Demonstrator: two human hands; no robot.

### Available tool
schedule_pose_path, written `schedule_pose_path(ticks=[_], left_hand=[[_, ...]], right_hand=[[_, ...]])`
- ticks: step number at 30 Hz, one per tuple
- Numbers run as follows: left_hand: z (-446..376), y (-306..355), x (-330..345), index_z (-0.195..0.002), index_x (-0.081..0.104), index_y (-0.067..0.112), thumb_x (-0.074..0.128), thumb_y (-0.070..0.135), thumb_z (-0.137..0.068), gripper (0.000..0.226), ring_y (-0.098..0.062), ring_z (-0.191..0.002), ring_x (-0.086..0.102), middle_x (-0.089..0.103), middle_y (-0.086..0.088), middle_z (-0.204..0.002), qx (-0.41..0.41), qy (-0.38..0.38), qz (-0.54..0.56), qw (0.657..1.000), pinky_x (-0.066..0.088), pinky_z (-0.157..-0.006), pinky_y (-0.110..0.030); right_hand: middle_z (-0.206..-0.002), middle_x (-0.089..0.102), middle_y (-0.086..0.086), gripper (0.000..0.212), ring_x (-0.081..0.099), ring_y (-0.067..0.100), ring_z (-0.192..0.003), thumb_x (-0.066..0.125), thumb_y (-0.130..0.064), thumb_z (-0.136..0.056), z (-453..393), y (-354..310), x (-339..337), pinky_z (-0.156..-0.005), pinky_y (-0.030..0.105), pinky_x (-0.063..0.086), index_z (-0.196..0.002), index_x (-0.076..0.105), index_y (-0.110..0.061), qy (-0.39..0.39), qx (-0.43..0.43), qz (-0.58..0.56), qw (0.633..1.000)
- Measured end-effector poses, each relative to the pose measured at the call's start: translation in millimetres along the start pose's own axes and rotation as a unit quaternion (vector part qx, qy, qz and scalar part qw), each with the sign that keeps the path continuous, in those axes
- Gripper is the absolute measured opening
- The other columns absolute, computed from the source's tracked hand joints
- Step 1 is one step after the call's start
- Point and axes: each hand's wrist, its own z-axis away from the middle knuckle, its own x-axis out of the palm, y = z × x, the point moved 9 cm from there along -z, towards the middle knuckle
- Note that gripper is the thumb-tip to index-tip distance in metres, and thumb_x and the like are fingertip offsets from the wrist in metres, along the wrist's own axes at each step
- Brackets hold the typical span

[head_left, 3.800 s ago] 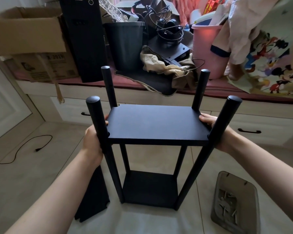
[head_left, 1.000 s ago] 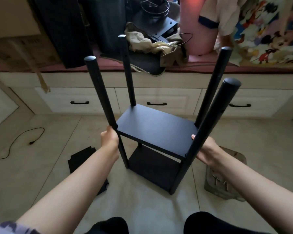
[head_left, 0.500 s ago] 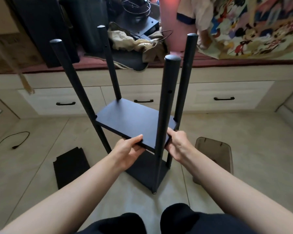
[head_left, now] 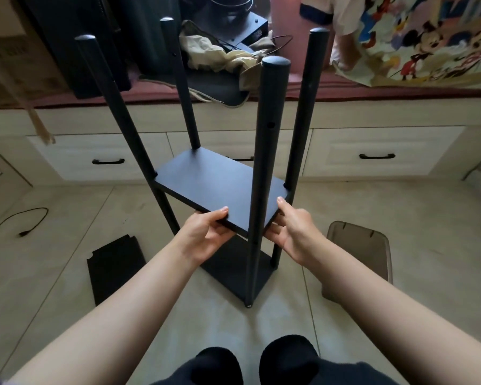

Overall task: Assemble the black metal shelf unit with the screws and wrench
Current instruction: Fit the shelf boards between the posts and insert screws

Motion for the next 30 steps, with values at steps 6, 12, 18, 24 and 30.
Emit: schedule_pose_path(ticks=[6,12,18,24,30], left_hand=[[-2,-2,1,-0.14,0.051,0.0,0.052,-0.002,-0.097,0.043,-0.029,-0.094,0.074,0.069,-0.018,-0.119,0.007,-0.006,0.009,1.0,0.063,-0.077,-0.042],[-1,-2,0,-0.142,0.049,0.001,0.052,0.001,-0.098,0.043,-0.033,-0.108,0.07,0.065,-0.02,-0.129,0.014,-0.011,-0.013,1.0,0.062,-0.082,-0.042],[-1,-1,-1,-0.143,0.046,0.002,0.053,0.001,-0.097,0.047,-0.033,-0.106,0.071,0.063,-0.021,-0.133,0.025,-0.02,-0.006,0.999,0.062,-0.079,-0.042],[-3,1,-3,-0.138,0.049,0.005,0.053,0.001,-0.098,0.041,-0.033,-0.106,0.071,0.07,-0.017,-0.118,0.035,-0.026,-0.013,0.999,0.062,-0.078,-0.043],[-4,0,4,-0.136,0.05,0.004,0.053,0.002,-0.095,0.041,-0.036,-0.106,0.071,0.072,-0.017,-0.116,0.05,-0.057,-0.005,0.997,0.061,-0.075,-0.044]], right_hand=[[-0.128,0.061,0.01,0.065,0.072,0.018,-0.093,0.059,-0.004,-0.092,45,-9,-17,-0.08,0.033,0.061,-0.148,0.03,-0.02,-0.014,-0.076,0.24,0.968],[-0.13,0.049,-0.011,0.05,0.053,0.007,-0.116,0.072,-0.025,-0.087,72,-22,20,-0.093,0.02,0.047,-0.134,0.053,-0.025,-0.045,-0.28,0.5,0.819],[-0.117,0.057,0.006,0.02,0.066,0.019,-0.101,0.071,-0.02,-0.089,68,-23,21,-0.074,0.004,0.044,-0.108,0.07,-0.016,-0.005,-0.311,0.492,0.813],[-0.11,0.053,0.0,0.023,0.071,0.01,-0.074,0.071,-0.021,-0.089,69,-23,20,-0.069,0.013,0.054,-0.112,0.071,-0.019,-0.013,-0.32,0.463,0.826],[-0.128,0.057,0.0,0.03,0.073,0.012,-0.075,0.071,-0.019,-0.09,67,-23,15,-0.081,0.034,0.059,-0.119,0.067,-0.022,-0.032,-0.297,0.449,0.842]])
